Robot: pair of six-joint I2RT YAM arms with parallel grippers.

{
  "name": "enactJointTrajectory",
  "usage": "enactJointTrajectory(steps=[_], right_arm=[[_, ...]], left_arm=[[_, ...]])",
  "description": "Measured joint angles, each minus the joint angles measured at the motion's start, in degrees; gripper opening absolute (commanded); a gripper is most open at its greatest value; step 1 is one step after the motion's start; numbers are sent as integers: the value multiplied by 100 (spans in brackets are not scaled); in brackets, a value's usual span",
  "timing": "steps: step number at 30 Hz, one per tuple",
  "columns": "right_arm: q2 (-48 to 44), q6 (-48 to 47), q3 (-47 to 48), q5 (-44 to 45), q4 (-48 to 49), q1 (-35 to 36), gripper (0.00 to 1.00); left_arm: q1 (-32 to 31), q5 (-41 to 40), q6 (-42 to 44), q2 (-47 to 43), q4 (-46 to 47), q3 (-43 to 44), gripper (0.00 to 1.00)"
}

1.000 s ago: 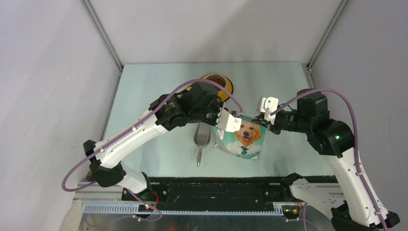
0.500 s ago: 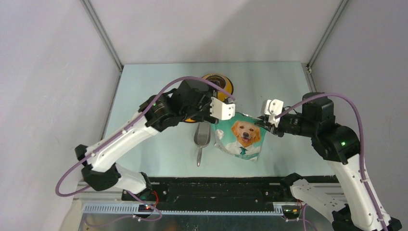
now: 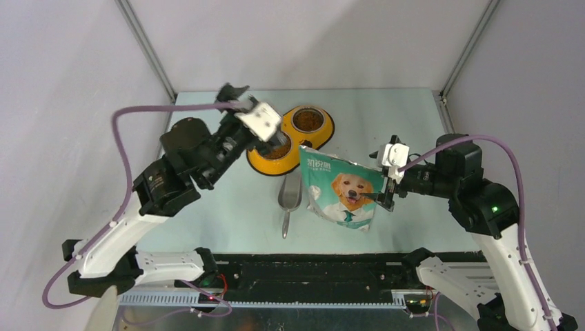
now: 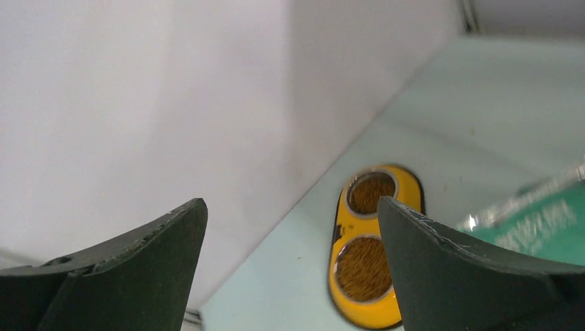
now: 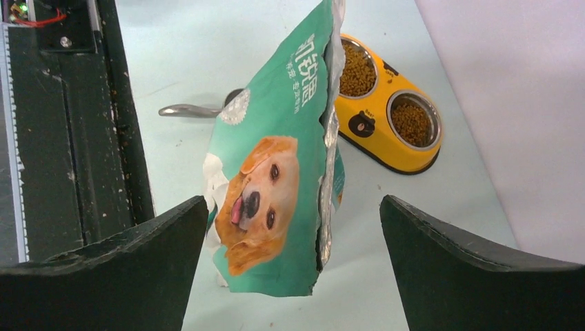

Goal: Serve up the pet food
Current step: Close the pet food bag at the center of the board, then reset both arms

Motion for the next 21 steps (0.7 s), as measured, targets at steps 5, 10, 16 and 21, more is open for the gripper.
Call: enactJointTrajectory(steps=[5,10,16,21], right_arm=[[-256,732,-101,76,662,9,99],[-649,2387,-179,872,2002,2,99],[-538,4033,-72,2500,2841,-352,99],[94,5318,-48,2538,2857,-2277,99]], left_arm=[[31,-1204,-1486,-496,1475,-802,99],[610,-1836,-3259,-1137,1910,-2188,99],[2708,-1327,-5431,-1808,1888,-3871,99],[3915,-907,-6561,-2052,1434,-4170,99]])
